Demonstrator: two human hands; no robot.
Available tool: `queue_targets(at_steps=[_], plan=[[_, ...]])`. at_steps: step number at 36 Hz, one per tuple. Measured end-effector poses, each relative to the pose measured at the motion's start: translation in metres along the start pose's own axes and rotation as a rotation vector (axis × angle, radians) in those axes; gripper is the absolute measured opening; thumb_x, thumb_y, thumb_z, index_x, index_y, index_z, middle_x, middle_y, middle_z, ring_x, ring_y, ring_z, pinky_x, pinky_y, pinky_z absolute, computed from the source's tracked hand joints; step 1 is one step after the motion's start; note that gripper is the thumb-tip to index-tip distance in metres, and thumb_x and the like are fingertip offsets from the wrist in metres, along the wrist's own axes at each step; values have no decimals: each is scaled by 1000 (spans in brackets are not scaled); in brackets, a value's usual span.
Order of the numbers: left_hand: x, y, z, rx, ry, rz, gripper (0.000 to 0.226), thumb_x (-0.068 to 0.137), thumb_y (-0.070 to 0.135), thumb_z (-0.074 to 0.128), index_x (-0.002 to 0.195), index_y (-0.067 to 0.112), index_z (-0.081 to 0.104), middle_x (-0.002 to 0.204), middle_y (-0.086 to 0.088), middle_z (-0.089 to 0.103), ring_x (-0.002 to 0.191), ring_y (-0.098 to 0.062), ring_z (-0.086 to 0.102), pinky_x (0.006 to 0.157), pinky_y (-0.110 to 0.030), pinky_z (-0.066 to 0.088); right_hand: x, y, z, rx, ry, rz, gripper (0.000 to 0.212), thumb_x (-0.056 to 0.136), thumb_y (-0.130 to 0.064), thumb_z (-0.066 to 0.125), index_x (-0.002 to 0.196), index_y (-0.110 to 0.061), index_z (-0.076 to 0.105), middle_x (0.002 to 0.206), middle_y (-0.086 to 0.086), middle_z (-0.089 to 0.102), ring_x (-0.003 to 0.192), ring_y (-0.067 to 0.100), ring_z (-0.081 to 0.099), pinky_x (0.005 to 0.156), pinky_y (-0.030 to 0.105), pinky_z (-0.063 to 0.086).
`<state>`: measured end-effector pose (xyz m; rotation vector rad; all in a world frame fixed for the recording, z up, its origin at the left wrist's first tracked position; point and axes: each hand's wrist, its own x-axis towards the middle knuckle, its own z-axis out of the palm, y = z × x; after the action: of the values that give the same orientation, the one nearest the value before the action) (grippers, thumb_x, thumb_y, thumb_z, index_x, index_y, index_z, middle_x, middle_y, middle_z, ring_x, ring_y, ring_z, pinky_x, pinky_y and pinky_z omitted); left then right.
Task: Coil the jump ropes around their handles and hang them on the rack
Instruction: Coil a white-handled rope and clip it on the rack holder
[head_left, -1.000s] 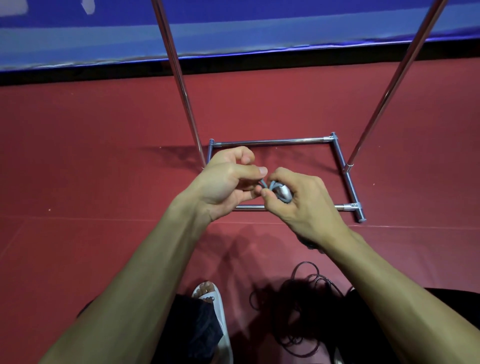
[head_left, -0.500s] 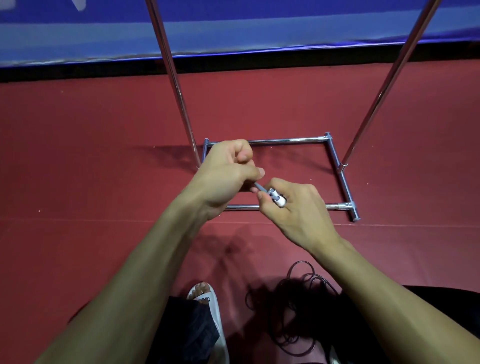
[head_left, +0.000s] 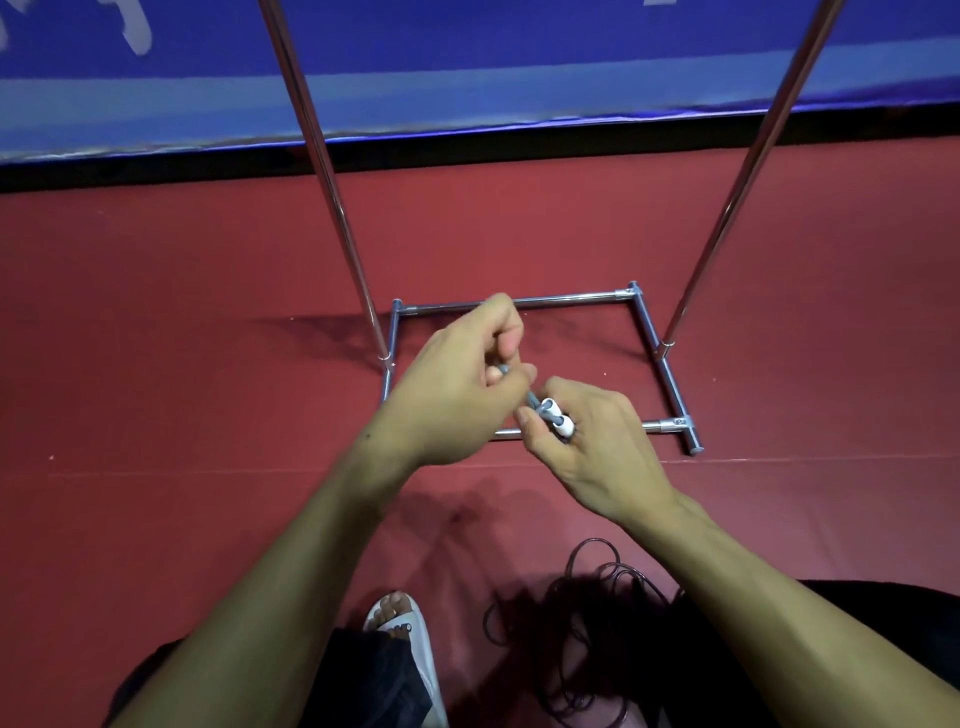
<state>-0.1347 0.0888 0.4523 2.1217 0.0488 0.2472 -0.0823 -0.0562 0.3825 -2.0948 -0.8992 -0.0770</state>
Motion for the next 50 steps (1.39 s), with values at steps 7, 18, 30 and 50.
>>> queue_targets(at_steps=[7,18,30,50], plan=[[8,-3,4,4,95,24,23,86,-3,58,88,18,49,93,-3,57,69,-15,58,72,-44,53,8,-11,-3,-107,101,64,38,82,-60,38,63,-32,20,54,-9,31,56,21,31,50,34,20],[16,1,7,-444,145,-192,18,93,-2,58,78,7,63,62,4,64,62,-8,60,58,-19,51,17,-10,-13,90,105,109,37,91,-56,48,86,-20,52,53,-3,45,55,21,41,53,38,36],[87,82,-33,-352,110,4,22,93,-3,57,75,9,60,61,2,63,52,-8,52,55,-17,49,61,-39,-62,574,40,73,42,92,-57,41,127,-36,49,67,-18,53,52,2,48,62,27,37],[204,213,-90,22,267,310,20,85,1,67,70,13,66,58,1,63,48,-5,51,54,-25,45,178,-84,-187,475,398,-98,46,89,-27,70,119,-53,47,60,2,52,51,12,43,54,31,39]])
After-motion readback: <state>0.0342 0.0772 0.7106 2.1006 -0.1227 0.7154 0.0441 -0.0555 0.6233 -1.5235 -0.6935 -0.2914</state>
